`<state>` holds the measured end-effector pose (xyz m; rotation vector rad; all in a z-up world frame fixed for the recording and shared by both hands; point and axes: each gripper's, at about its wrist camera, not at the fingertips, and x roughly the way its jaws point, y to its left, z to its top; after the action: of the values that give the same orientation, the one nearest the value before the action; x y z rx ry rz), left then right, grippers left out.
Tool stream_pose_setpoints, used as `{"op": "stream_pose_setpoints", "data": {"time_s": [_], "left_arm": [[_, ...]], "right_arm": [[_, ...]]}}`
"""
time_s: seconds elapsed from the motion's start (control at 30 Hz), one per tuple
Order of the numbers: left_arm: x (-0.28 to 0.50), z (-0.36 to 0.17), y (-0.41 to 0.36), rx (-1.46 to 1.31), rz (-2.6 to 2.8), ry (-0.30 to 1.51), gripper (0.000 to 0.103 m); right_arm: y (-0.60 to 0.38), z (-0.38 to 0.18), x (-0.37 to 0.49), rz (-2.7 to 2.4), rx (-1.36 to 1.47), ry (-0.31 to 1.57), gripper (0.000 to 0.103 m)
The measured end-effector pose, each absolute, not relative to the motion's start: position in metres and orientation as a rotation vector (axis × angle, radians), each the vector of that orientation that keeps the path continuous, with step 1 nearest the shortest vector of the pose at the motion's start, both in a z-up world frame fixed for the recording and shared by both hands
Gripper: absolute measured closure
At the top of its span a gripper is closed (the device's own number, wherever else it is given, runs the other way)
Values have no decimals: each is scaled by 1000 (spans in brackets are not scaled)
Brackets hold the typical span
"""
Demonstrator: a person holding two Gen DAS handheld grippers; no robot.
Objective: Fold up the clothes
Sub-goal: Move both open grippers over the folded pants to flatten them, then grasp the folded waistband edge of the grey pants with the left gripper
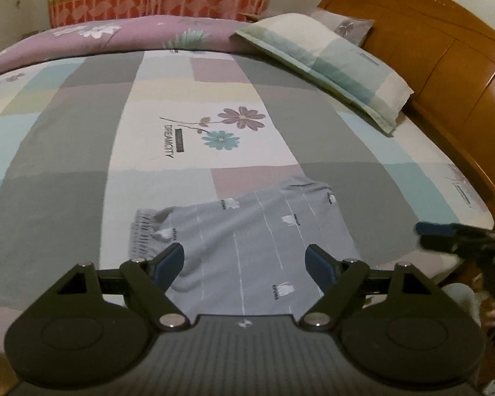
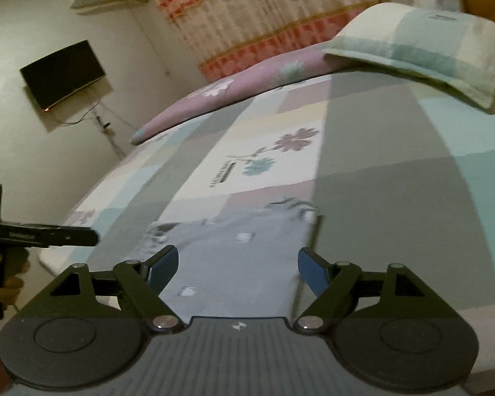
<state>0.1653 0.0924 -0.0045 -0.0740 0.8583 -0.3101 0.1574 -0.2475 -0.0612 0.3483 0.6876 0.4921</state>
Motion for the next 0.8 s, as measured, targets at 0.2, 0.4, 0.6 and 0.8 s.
{"op": "stream_pose_setpoints", "data": {"time_s": [0.2, 0.4, 0.6, 0.8], "left_arm": [[190, -54, 82, -106, -338, 933, 22], [209, -100, 95, -158, -270, 1039, 25], [212, -63, 126, -166, -315, 922, 21], [219, -65, 163, -200, -257, 937, 21]], "right_arm": [[-221, -117, 193, 534, 364, 842, 20], [-251, -126, 196, 458, 396, 879, 20], [-295, -106, 211, 503, 562, 840, 13], [-290, -129, 233, 513, 638, 917, 13]]}}
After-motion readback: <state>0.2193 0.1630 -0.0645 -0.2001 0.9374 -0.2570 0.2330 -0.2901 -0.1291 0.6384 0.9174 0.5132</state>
